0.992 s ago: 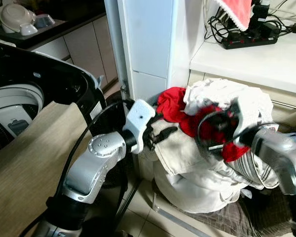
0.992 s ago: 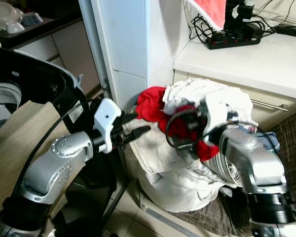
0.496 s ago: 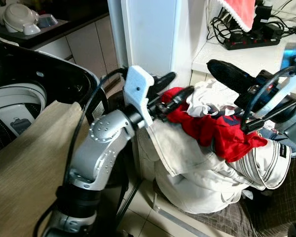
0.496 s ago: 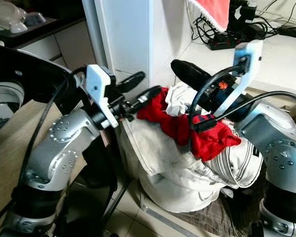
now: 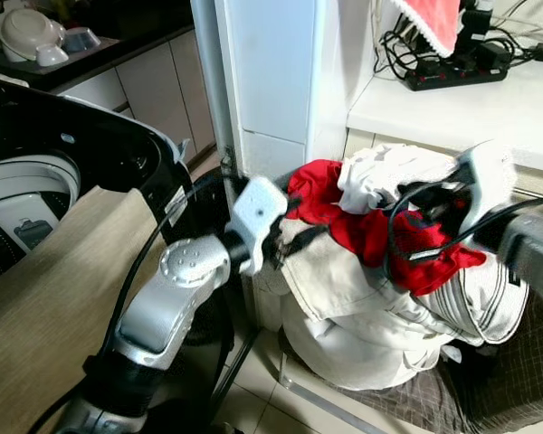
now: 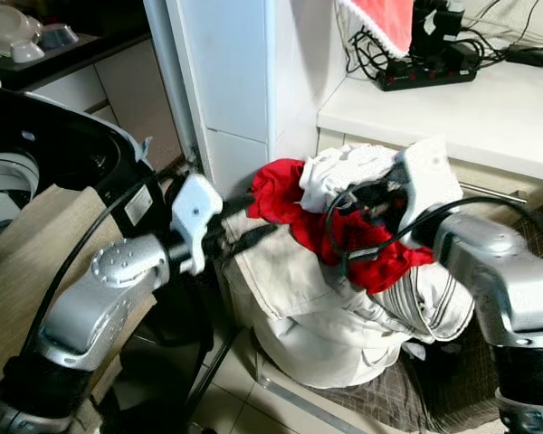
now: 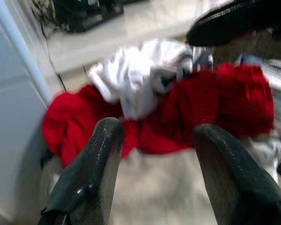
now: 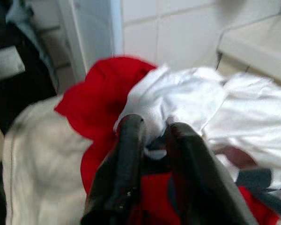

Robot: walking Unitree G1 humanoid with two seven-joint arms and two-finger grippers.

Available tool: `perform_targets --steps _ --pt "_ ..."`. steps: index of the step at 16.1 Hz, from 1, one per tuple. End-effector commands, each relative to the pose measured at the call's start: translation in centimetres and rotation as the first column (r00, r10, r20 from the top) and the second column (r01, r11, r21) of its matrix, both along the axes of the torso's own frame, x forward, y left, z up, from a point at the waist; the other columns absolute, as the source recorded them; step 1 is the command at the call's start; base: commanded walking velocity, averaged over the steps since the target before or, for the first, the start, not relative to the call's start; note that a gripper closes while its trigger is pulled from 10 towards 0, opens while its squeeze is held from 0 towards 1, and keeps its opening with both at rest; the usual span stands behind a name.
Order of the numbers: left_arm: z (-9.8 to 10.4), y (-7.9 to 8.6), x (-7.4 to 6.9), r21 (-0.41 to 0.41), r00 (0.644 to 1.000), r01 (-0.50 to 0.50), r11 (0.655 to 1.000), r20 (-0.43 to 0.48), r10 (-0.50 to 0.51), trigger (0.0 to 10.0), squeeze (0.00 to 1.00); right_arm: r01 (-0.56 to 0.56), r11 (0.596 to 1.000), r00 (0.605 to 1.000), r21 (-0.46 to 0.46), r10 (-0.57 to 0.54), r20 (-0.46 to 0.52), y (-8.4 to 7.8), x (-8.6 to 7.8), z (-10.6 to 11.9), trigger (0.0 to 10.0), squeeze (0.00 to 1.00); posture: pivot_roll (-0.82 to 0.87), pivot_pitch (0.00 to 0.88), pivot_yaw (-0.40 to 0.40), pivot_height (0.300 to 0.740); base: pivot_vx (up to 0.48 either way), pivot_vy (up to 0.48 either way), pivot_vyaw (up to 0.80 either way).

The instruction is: Clothes washing

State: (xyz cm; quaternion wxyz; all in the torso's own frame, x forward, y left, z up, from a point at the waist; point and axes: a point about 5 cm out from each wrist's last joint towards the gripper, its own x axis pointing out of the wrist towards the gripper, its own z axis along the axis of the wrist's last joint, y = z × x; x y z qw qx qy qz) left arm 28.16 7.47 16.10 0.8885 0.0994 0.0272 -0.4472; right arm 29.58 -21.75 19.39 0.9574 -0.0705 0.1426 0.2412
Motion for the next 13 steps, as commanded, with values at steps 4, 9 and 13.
perform_targets --steps 4,9,13 --pt "-1.4 0.3 -0.8 0.074 0.999 0.028 0.997 -0.047 -0.025 10.0 0.00 0.010 0.996 0.999 -0.084 -0.014 -0.038 -0.2 1.3 -2.2 10.0 1.00 -0.12 0.000 0.061 0.740 0.000 0.000 0.00" --pt "-1.5 0.4 -1.1 0.078 0.998 0.035 0.996 -0.053 -0.031 10.0 0.00 -0.025 0.995 0.999 -0.097 0.022 -0.034 0.2 1.8 -2.5 10.0 1.00 -0.11 0.000 0.059 0.740 0.000 0.000 0.00" --pt "-1.4 0.0 -1.4 0.064 0.996 0.061 0.996 -0.068 -0.056 10.0 0.00 -0.037 0.988 0.997 -0.151 0.026 -0.078 0.1 1.7 -3.7 10.0 1.00 -0.11 0.000 0.061 0.740 0.000 0.000 0.00"
